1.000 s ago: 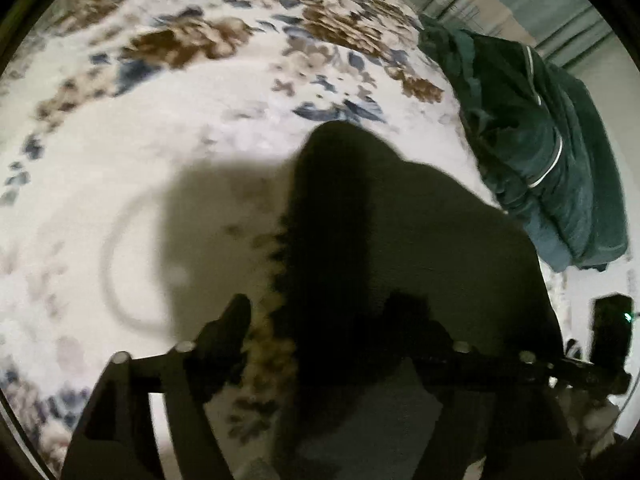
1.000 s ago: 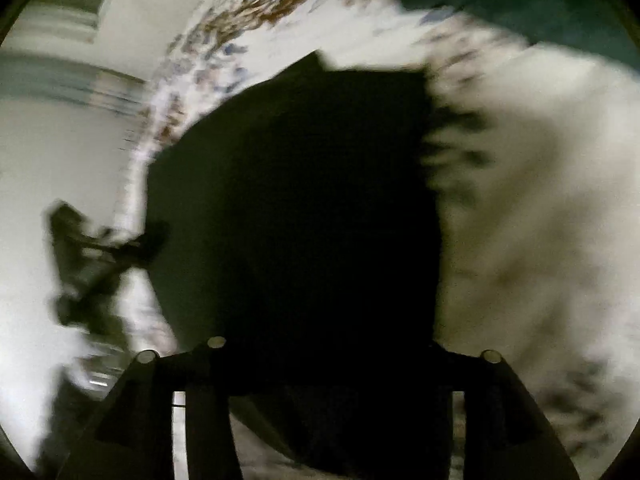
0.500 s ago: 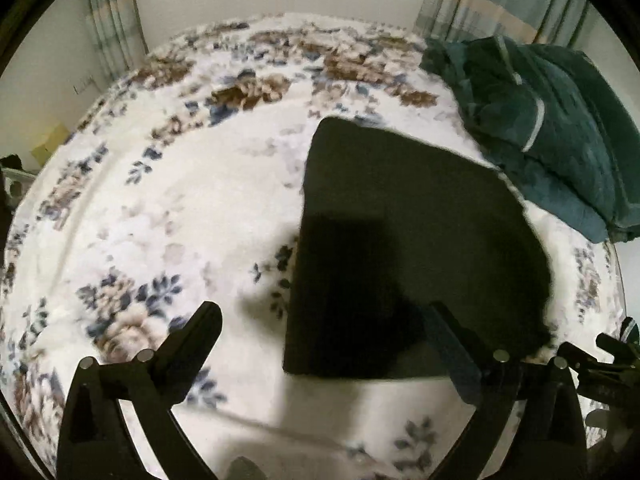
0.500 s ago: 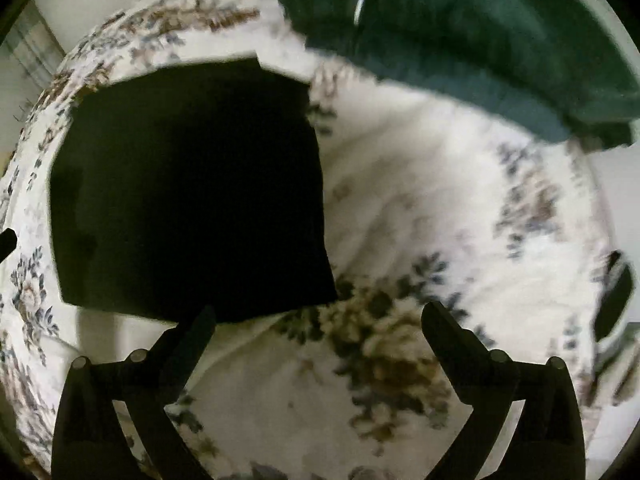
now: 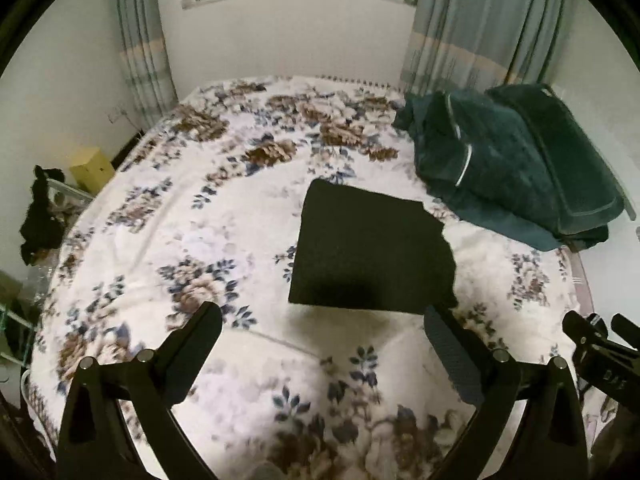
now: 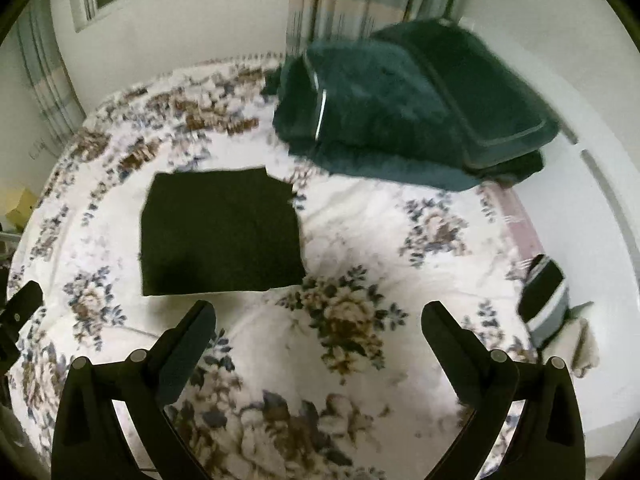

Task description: Fold small clothes

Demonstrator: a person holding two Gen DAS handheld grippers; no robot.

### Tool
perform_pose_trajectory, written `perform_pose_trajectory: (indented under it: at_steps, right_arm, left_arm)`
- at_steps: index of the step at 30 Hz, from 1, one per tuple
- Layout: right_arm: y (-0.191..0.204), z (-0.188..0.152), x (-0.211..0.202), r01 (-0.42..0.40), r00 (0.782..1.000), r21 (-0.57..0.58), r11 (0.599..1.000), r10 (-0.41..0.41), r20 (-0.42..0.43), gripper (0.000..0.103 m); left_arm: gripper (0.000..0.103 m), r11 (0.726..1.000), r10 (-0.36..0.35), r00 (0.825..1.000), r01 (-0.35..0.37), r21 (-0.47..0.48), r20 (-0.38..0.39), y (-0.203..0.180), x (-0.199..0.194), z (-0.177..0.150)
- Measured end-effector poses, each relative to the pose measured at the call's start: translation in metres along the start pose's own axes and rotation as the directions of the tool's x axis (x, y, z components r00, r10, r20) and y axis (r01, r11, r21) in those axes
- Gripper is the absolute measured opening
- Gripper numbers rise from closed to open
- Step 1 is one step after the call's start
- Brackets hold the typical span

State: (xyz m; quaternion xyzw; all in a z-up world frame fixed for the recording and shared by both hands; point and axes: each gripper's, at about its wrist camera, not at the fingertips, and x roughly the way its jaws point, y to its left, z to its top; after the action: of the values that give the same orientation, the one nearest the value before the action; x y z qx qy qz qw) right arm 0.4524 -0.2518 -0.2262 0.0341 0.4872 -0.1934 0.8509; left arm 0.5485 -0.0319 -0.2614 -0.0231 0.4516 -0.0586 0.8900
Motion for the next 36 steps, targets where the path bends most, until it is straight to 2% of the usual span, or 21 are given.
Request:
perform_pose_trajectory:
  at_steps: [8, 14, 18, 23, 27, 32, 36]
  right_arm:
    - [-0.021, -0.031, -0.161, -0.004, 0.989, -0.015, 1.0, 0.006, 0.149, 0.103]
    - [-0.039, -0.063, -0.26, -0.022, 0.97, -0.022, 1.0, 0.027, 0.24, 0.103]
    - [-0.049, -0.084, -0.31, -0.04, 0.957, -0.023, 0.999, 0.045, 0.286, 0.103]
    - [-0.059, -0.104, -0.356, -0.06, 0.942, -0.024, 0.998, 0.064, 0.329, 0.103]
    - [-0.067, -0.11, -0.377, -0.063, 0.935, -0.033, 0.997, 0.07, 0.347, 0.103]
    - [-0.075, -0.116, -0.398, -0.076, 0.932, -0.042, 0.996, 0.086, 0.353, 0.103]
    - [-0.079, -0.115, -0.408, -0.082, 0.93, -0.059, 0.995, 0.098, 0.353, 0.103]
  left_arm:
    - [0.103, 0.998, 0.015, 0.99, -0.023, 0.057, 0.141, -0.01, -0.138, -0.025]
    - [0.103, 0.999, 0.001, 0.977, -0.013, 0.053, 0.212, -0.012, -0.213, -0.042]
    - [0.103, 0.998, -0.002, 0.966, -0.015, 0.065, 0.257, -0.014, -0.254, -0.053]
    - [0.103, 0.997, -0.01, 0.956, -0.013, 0.076, 0.293, -0.017, -0.286, -0.065]
    - [0.103, 0.997, -0.009, 0.95, -0.015, 0.074, 0.313, -0.02, -0.303, -0.073]
    - [0.103, 0.998, -0.02, 0.958, 0.003, 0.058, 0.285, -0.021, -0.312, -0.076]
    - [0.103, 0.998, 0.0, 0.967, -0.015, 0.054, 0.256, -0.024, -0.318, -0.076]
